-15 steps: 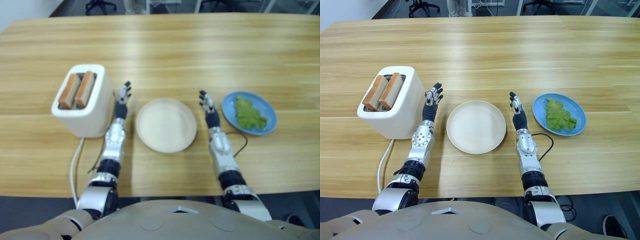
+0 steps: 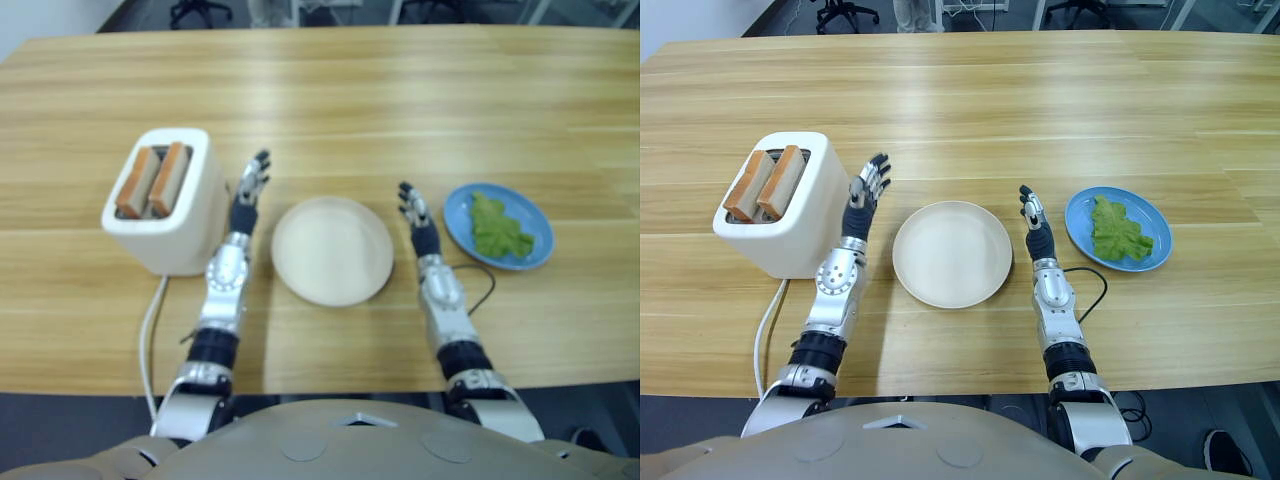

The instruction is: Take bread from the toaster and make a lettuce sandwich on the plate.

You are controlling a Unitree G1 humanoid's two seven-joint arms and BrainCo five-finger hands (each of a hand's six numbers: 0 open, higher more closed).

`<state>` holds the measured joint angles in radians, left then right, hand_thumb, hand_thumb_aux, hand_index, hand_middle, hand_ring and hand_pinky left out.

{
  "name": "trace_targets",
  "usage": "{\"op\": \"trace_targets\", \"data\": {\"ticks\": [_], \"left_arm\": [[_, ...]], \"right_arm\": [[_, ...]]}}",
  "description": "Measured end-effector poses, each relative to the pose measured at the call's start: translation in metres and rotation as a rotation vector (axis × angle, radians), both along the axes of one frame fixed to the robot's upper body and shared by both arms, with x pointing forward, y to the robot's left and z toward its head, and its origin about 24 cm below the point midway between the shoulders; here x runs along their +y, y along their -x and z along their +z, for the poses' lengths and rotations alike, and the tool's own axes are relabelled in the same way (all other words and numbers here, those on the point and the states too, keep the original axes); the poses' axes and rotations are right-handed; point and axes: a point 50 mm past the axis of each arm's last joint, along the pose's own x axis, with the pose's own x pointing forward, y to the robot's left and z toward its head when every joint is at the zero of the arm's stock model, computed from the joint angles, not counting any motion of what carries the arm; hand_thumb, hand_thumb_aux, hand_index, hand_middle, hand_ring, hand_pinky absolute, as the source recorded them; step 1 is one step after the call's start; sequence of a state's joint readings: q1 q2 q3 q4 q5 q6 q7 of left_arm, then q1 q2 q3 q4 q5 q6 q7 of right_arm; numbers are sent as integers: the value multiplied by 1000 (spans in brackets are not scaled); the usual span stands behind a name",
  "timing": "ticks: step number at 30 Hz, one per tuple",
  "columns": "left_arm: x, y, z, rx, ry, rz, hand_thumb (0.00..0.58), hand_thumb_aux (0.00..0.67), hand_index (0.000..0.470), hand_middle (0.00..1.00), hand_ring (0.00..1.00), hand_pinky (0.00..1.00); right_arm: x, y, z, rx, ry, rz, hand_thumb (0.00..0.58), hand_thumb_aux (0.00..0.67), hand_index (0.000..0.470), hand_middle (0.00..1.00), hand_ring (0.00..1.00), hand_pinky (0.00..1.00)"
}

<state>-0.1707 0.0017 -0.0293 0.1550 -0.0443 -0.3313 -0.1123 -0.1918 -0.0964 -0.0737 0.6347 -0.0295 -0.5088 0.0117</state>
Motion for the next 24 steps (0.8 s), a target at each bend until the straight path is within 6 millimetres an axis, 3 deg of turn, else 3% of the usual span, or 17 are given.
{"op": "trace_targets", "data": {"ticks": [4, 5, 9, 12, 15, 19, 21, 24], "left_arm": [[9, 31, 99, -249, 52, -145, 0, 0, 0, 0, 0, 0], [15, 40, 116, -283, 61, -166, 0, 0, 0, 0, 0, 0], [50, 62, 154, -283, 3, -150, 0, 0, 0, 0, 0, 0], [83, 76, 180, -302, -174, -49, 0, 0, 0, 0, 0, 0], [108, 79, 184, -240, -435, 102, 0, 0, 0, 0, 0, 0], [153, 66, 155, 10, -981, 396, 0, 0, 0, 0, 0, 0], [172, 62, 142, 82, -1140, 506, 0, 0, 0, 0, 0, 0], [185, 59, 129, 121, -1287, 594, 0, 0, 0, 0, 0, 0]], "right_arm": [[4, 1, -5, 21, -3, 2, 0, 0, 0, 0, 0, 0], [4, 1, -6, 24, -2, 1, 0, 0, 0, 0, 0, 0], [8, 2, -11, 49, -4, 6, 0, 0, 0, 0, 0, 0], [14, 3, -14, 58, -13, 12, 0, 0, 0, 0, 0, 0], [17, 3, -14, 59, -18, 16, 0, 0, 0, 0, 0, 0], [17, 3, -14, 57, -16, 12, 0, 0, 0, 0, 0, 0], [17, 3, -14, 58, -15, 12, 0, 0, 0, 0, 0, 0], [17, 3, -14, 58, -15, 12, 0, 0, 0, 0, 0, 0]]}}
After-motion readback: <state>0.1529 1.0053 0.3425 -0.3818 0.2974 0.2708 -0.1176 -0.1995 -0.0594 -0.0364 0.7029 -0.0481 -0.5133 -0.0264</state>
